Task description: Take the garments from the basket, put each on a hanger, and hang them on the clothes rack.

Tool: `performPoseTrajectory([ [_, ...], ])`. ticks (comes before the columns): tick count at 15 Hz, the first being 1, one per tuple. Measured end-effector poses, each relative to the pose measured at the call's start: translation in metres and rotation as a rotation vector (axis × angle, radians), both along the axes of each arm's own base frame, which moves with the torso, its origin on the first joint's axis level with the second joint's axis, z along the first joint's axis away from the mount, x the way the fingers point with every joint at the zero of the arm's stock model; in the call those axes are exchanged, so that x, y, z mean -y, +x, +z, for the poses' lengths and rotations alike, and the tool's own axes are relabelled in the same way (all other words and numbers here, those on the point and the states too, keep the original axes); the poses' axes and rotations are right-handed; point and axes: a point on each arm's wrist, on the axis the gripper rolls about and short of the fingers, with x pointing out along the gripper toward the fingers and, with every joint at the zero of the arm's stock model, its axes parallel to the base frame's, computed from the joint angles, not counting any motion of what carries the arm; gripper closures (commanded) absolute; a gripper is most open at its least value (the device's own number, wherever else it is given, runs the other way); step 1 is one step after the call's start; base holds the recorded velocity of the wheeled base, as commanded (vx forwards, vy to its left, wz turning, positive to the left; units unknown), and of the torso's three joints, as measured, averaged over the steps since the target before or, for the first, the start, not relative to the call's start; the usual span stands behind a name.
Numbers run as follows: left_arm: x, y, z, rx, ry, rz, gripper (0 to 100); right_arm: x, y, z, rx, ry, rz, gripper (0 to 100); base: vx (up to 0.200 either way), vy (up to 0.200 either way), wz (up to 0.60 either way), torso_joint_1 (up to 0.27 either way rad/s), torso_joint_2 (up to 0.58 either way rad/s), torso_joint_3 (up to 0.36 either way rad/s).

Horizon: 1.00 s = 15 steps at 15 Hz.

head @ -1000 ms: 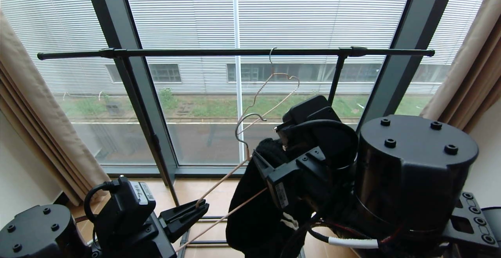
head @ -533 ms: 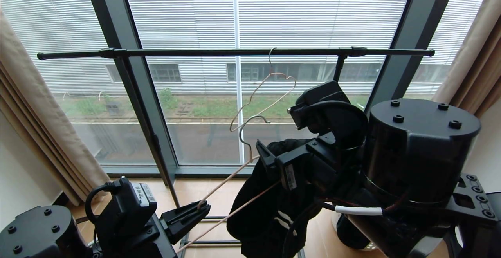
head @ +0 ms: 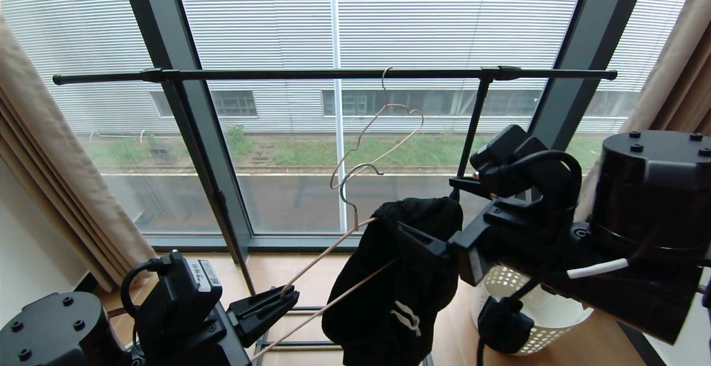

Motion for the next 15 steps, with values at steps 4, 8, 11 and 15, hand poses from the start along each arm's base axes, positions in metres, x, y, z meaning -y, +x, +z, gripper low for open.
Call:
performPoseTrajectory([
  [4, 0.004, -0.003, -0.001, -0.009, 0.006, -0.029, 100, 0.043, 0.017, 0.020, -0.029, -0.135, 0.174, 0, 0.000, 0.000, 0.00, 0.000, 0.00, 0.000],
  [8, 0.006, -0.005, -0.001, -0.008, 0.005, -0.040, 100, 0.067, 0.041, 0.055, -0.080, -0.308, 0.382, 0, 0.000, 0.000, 0.00, 0.000, 0.00, 0.000],
  [11, 0.007, -0.006, -0.001, -0.007, 0.004, -0.051, 100, 0.067, 0.068, 0.070, -0.104, -0.457, 0.526, 0, 0.000, 0.000, 0.00, 0.000, 0.00, 0.000],
  [15, 0.008, -0.007, 0.000, -0.004, 0.003, -0.058, 100, 0.050, 0.095, 0.073, -0.188, -0.544, 0.694, 0, 0.000, 0.000, 0.00, 0.000, 0.00, 0.000],
])
